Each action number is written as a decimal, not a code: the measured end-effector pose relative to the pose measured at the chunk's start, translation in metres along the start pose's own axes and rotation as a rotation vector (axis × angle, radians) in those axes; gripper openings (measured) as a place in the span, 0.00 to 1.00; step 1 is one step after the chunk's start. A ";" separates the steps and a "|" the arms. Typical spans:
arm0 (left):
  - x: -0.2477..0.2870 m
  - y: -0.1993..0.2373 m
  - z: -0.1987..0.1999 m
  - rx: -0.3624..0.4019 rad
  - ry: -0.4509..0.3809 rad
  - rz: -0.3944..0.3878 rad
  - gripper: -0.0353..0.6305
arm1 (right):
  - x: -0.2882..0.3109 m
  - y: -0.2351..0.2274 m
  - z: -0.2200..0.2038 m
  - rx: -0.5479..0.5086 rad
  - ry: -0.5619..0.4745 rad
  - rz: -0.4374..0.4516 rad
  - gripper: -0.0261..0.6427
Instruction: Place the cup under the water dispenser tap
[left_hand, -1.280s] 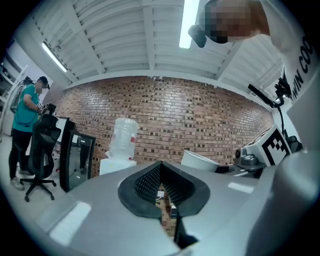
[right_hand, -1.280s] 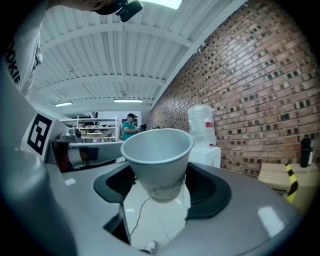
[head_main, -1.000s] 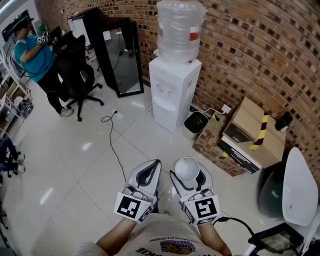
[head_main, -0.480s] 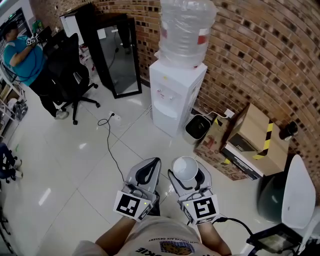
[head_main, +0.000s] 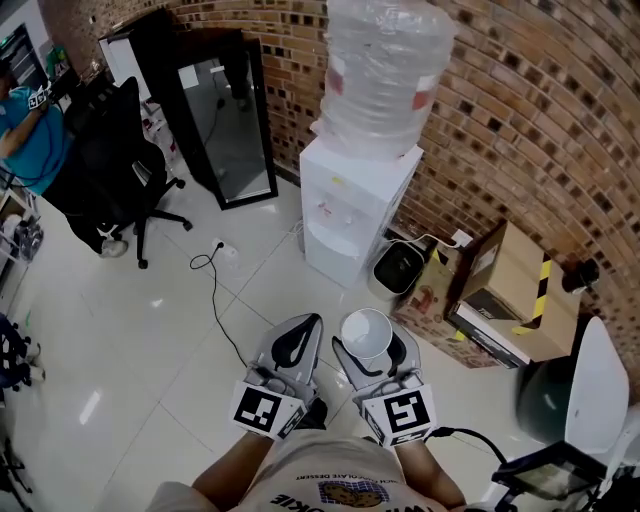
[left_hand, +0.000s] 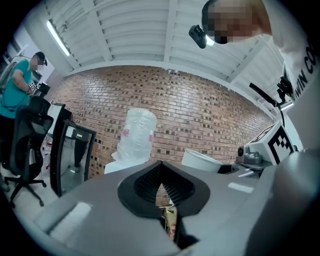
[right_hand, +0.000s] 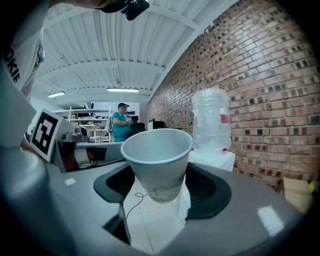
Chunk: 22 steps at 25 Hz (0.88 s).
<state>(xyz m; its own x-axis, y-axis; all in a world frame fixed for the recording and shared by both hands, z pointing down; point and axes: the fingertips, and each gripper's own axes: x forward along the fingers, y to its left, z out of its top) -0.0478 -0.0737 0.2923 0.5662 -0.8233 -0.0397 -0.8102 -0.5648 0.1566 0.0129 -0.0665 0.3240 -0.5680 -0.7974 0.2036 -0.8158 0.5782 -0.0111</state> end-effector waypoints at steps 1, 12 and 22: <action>0.004 0.007 0.002 -0.002 -0.003 -0.004 0.03 | 0.008 -0.001 0.003 -0.005 -0.001 -0.003 0.52; 0.032 0.058 0.012 -0.026 -0.014 -0.015 0.03 | 0.061 -0.006 0.024 -0.038 -0.004 -0.024 0.52; 0.062 0.065 -0.001 -0.050 0.000 -0.013 0.03 | 0.086 -0.037 0.014 -0.026 0.007 -0.026 0.52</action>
<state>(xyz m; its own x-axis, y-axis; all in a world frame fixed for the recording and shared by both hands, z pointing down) -0.0648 -0.1617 0.3010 0.5764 -0.8161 -0.0422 -0.7943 -0.5717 0.2054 -0.0074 -0.1589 0.3282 -0.5459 -0.8110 0.2106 -0.8270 0.5618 0.0197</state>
